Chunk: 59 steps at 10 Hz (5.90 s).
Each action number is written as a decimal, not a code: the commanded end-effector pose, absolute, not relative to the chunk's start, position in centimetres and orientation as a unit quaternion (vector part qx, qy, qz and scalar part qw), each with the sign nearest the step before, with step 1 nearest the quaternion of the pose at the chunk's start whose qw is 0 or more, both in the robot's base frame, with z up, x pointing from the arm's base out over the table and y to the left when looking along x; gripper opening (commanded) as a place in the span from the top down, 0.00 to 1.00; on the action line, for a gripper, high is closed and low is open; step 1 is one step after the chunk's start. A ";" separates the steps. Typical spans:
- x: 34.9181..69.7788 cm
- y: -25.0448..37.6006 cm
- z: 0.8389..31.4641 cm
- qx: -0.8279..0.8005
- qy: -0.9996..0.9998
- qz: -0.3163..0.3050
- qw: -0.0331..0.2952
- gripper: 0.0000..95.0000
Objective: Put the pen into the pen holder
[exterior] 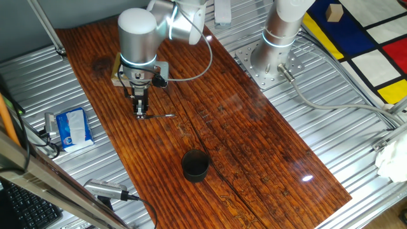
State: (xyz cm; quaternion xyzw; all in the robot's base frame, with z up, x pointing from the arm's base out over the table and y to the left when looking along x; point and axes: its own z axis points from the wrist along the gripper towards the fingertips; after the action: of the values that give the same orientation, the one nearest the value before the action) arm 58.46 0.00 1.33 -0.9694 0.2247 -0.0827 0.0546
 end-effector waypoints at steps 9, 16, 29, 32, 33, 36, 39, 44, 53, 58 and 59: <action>58.5 1.0 4.0 -0.958 0.272 -0.071 0.052 1.00; 59.4 2.7 6.8 -0.923 0.381 -0.046 0.019 1.00; 58.5 5.0 9.9 -0.857 0.510 -0.049 -0.052 1.00; 58.2 6.1 11.1 -0.840 0.535 -0.055 -0.071 1.00; 58.2 6.3 11.3 -0.835 0.543 -0.052 -0.075 1.00; 58.1 6.9 11.9 -0.814 0.571 -0.055 -0.097 1.00; 58.0 7.2 12.2 -0.801 0.586 -0.058 -0.112 1.00; 57.7 7.0 12.7 -0.794 0.594 -0.061 -0.111 1.00; 57.9 7.1 15.5 -0.769 0.625 -0.047 -0.125 1.00; 57.9 7.0 15.5 -0.768 0.620 -0.075 -0.141 1.00; 57.9 7.0 15.5 -0.766 0.619 -0.086 -0.151 1.00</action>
State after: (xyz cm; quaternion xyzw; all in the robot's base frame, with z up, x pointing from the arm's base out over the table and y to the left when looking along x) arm 57.93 7.11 15.46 -0.7662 0.6198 -0.0825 -0.1484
